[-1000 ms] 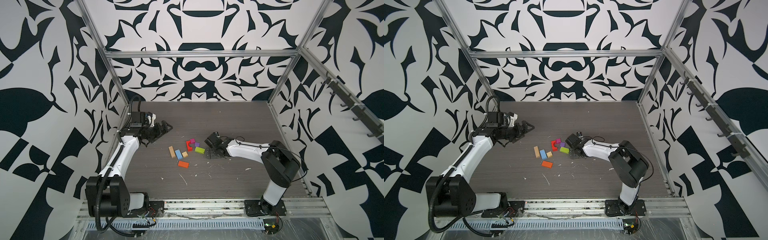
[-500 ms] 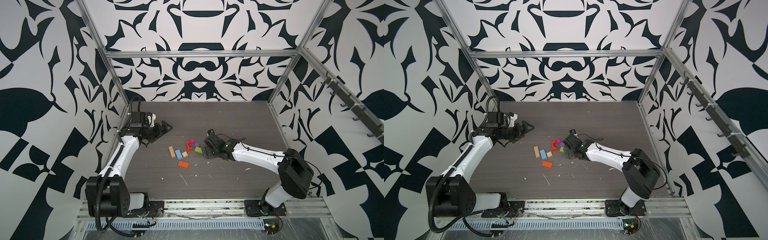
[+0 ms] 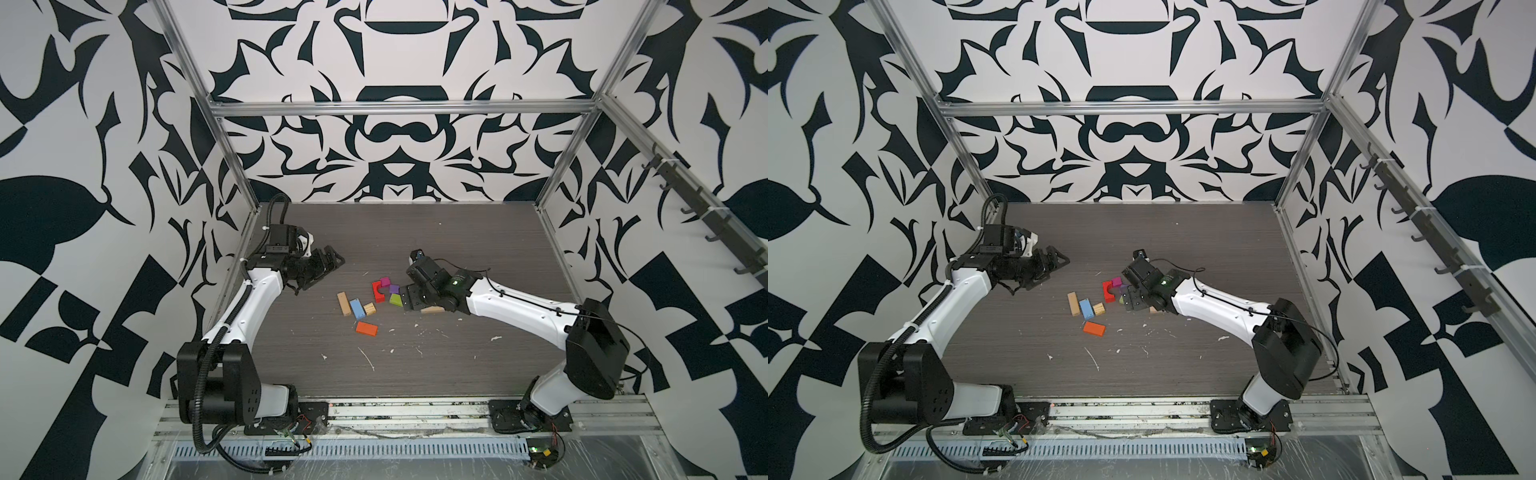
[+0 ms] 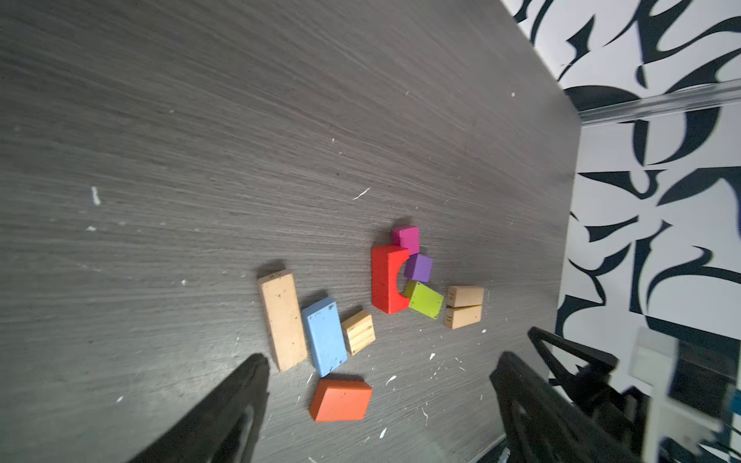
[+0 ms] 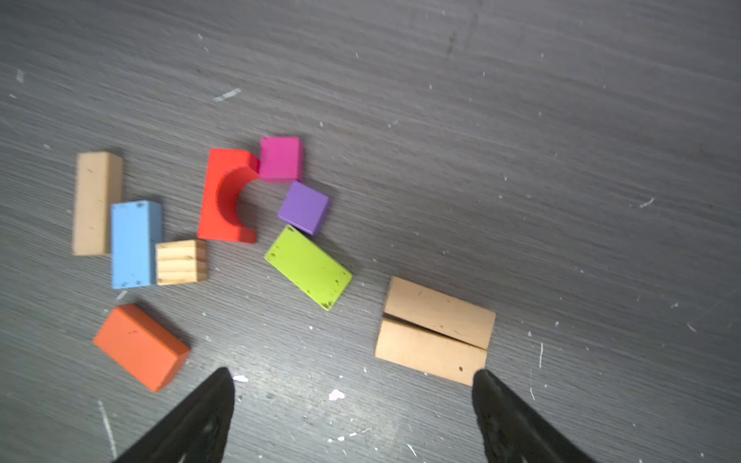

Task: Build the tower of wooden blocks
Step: 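Raise the right gripper off the two bars while the left arm swings toward the pile, then lower the left gripper onto the light bar marked 58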

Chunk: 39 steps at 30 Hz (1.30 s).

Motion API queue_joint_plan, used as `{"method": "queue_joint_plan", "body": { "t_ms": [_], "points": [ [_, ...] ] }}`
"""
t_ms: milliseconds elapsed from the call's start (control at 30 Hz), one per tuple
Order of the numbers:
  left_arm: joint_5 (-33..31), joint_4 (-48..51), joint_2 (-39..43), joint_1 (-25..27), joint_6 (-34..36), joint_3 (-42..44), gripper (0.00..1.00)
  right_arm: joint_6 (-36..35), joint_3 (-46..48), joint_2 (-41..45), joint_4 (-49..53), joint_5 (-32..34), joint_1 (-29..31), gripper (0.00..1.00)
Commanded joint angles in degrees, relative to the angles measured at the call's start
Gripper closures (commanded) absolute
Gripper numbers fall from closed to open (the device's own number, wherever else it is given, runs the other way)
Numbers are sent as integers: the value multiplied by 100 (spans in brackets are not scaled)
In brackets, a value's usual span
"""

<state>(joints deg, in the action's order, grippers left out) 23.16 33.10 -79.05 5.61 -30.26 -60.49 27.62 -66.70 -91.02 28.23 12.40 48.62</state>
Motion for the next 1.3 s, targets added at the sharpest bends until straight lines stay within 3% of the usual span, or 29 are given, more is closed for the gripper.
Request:
{"method": "queue_joint_plan", "body": {
  "t_ms": [0,233,633,1000,1267],
  "points": [
    [-689,698,-126,149,-403,-253,14,-119,-228,176,182,-27,32,5],
    [-1689,1039,-342,646,-1010,-329,22,-123,-212,312,128,-72,40,5],
    [-2373,755,-807,1278,-1767,40,33,-211,-27,374,-78,-595,28,5],
    [-2720,885,-1555,1487,-1660,-166,48,-258,323,635,-157,-722,33,5],
    [-2927,1036,-2026,1495,-1494,-509,51,-245,447,691,-138,-731,32,5]
  ]
}}
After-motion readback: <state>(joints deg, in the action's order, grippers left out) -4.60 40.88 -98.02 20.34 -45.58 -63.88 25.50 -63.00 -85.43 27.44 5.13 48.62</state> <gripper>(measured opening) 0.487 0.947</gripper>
